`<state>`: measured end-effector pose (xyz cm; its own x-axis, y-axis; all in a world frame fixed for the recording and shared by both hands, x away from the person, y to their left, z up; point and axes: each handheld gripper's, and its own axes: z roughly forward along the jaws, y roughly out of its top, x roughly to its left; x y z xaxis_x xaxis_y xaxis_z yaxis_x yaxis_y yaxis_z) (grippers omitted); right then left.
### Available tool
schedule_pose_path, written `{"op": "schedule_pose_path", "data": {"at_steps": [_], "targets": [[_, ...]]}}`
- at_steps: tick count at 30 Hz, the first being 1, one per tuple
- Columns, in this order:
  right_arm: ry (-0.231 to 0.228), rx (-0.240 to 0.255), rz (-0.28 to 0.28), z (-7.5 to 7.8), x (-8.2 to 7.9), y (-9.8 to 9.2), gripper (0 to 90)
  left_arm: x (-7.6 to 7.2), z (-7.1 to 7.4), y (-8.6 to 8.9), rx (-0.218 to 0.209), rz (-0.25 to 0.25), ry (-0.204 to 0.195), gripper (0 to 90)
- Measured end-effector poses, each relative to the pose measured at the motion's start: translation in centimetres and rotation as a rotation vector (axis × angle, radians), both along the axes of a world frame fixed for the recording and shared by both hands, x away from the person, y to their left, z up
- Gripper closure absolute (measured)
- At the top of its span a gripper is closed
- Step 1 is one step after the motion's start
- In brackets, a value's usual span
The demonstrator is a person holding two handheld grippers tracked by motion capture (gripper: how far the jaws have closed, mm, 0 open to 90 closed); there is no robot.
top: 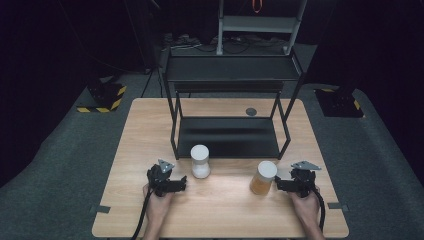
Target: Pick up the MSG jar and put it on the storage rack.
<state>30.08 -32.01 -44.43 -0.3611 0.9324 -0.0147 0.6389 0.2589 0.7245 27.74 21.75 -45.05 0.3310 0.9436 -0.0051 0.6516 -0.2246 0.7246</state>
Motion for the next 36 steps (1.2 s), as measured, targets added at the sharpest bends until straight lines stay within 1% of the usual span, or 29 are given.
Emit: {"op": "schedule_pose_path", "data": {"at_steps": [24, 25, 28, 32, 33, 34, 36], "targets": [[0.0, 0.0, 0.0, 0.0, 0.0, 0.0, 3.8, 0.02, 0.03, -0.06, 0.004, -0.002, 0.001, 4.5], [0.0, 0.0, 0.0, 0.0, 0.0, 0.0, 3.8, 0.07, 0.04, -0.01, 0.002, -0.005, 0.004, 4.5], [0.0, 0.0, 0.0, 0.0, 0.0, 0.0, 3.8, 0.23, 0.1, -0.09, 0.007, -0.019, 0.011, 0.4], [0.0, 0.0, 0.0, 0.0, 0.0, 0.0, 3.8, 0.16, 0.12, -0.09, 0.007, -0.035, 0.012, 0.3], [0.0, 0.0, 0.0, 0.0, 0.0, 0.0, 3.8, 0.14, 0.11, -0.07, 0.009, -0.049, 0.01, 0.3], [0.0, 0.0, 0.0, 0.0, 0.0, 0.0, 3.8, 0.14, 0.11, -0.07, 0.009, -0.049, 0.01, 0.3], [-0.001, 0.0, 0.0, 0.0, 0.0, 0.0, 3.8, 0.12, 0.13, -0.08, 0.01, -0.075, 0.012, 0.3]]}}
